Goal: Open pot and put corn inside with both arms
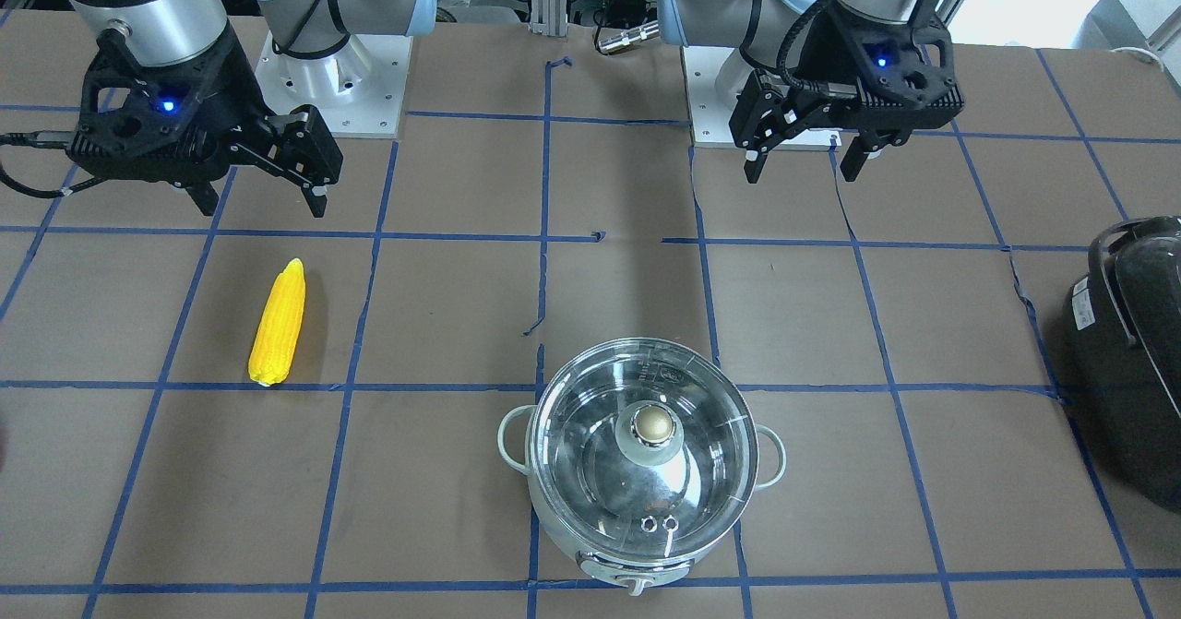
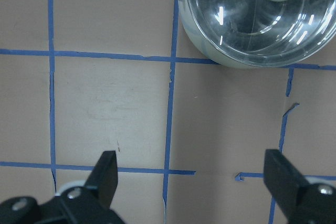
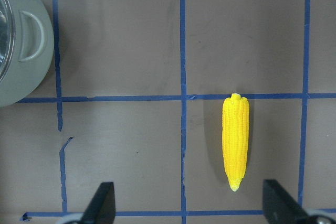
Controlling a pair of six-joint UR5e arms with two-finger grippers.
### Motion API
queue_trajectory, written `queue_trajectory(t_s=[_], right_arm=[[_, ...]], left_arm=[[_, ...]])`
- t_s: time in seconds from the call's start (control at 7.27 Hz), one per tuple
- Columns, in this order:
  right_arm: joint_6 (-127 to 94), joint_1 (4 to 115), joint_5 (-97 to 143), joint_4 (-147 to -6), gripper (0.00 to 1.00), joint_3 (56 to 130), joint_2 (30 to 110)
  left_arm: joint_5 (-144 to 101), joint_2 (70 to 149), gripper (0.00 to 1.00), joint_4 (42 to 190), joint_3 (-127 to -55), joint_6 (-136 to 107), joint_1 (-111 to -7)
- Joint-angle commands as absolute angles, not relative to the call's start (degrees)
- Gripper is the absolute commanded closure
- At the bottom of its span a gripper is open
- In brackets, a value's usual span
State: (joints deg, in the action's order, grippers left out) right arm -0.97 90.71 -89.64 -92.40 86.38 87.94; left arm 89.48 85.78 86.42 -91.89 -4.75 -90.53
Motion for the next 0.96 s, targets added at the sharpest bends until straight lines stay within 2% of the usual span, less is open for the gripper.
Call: queue_trajectory(t_s=[0.0,0.83], right_arm=[[-1.0,90.7,-89.6,-92.3,0.0,86.3,88.0],[-1.2,90.8,-89.5,-92.5,0.0,86.4,87.9]], left_arm=[[89.6,85.8,0.0,86.4,-91.9,-4.7,-90.5],[89.1,87.0,0.0,86.1,-91.2,-4.4,-89.4]])
